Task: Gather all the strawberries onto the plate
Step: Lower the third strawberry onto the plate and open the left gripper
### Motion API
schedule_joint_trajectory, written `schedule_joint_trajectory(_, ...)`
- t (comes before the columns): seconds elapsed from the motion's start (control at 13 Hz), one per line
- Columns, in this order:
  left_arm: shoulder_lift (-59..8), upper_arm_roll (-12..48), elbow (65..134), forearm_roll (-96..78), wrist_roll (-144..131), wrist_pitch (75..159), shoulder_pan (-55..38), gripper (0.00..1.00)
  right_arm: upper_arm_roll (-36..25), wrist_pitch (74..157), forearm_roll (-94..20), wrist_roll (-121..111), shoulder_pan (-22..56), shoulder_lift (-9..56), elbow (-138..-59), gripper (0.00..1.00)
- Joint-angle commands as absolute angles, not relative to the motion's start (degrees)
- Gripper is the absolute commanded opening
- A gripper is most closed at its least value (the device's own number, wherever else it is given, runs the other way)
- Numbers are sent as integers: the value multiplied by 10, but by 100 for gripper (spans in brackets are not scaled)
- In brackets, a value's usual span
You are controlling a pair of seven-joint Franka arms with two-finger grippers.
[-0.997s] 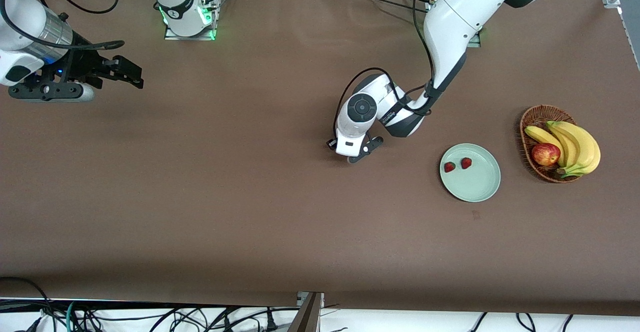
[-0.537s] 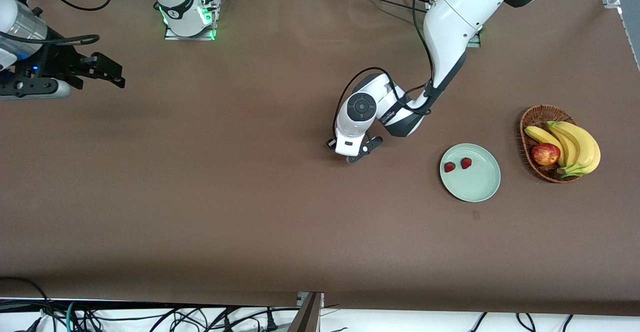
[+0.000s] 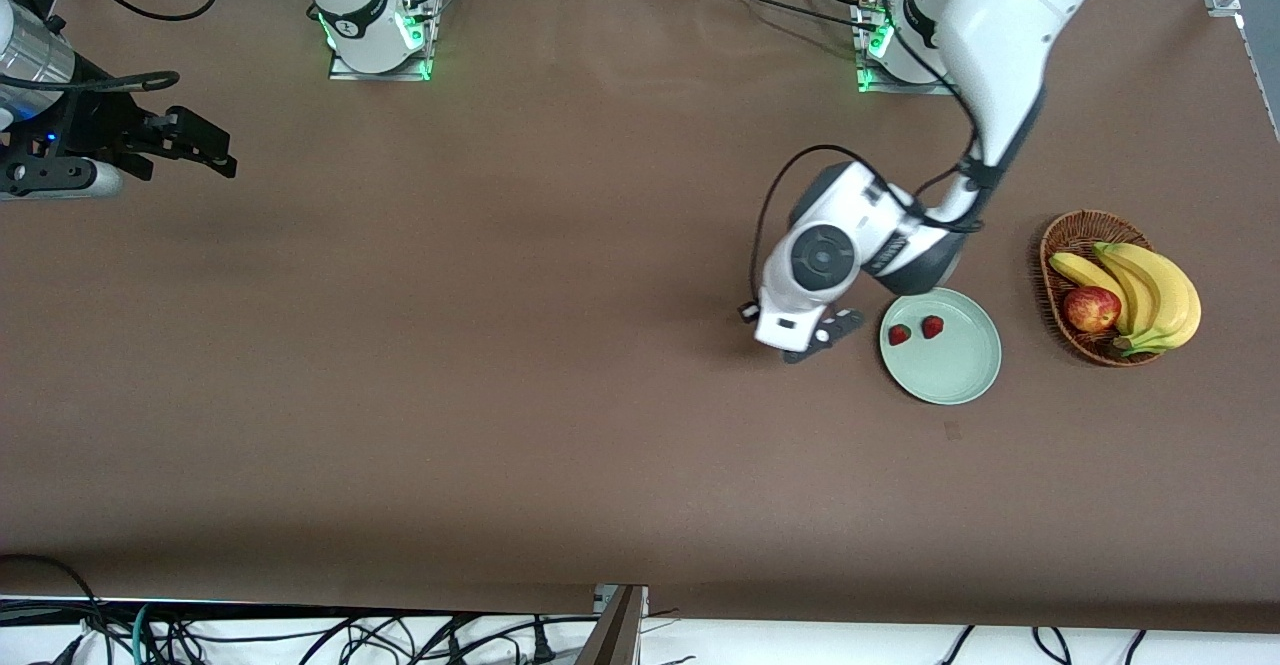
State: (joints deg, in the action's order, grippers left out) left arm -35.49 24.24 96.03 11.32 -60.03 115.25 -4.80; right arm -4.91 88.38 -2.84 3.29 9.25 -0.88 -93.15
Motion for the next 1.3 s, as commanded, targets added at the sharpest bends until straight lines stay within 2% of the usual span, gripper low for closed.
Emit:
schedule_joint_trajectory(0.0,-325,245,972,119,-455,1103,13,22,-45,882,-20,26,89,-9,-916,100)
schedule_joint_trajectory(0.38,-369,234,957,163,-66,1132,158,23,-45,885,-15,26,89,-5,-903,100)
schedule_joint_trajectory(0.46,-376,233,955,163,-14,1139,171,31,-42,886,10,28,93,-5,-903,100)
schedule_joint_trajectory(0.54,-379,233,949,161,11,1144,178,70,-40,887,25,31,94,-5,-903,100)
schedule_joint_trajectory(0.61,-380,233,947,161,13,1144,179,100,-40,886,24,28,94,-5,-903,100)
schedule_joint_trajectory(0.92,-363,237,923,156,12,1128,182,100,-42,882,24,23,93,-6,-902,100)
schedule_joint_trajectory(1.23,-232,259,907,155,11,1032,176,100,-43,882,25,24,93,-6,-902,100)
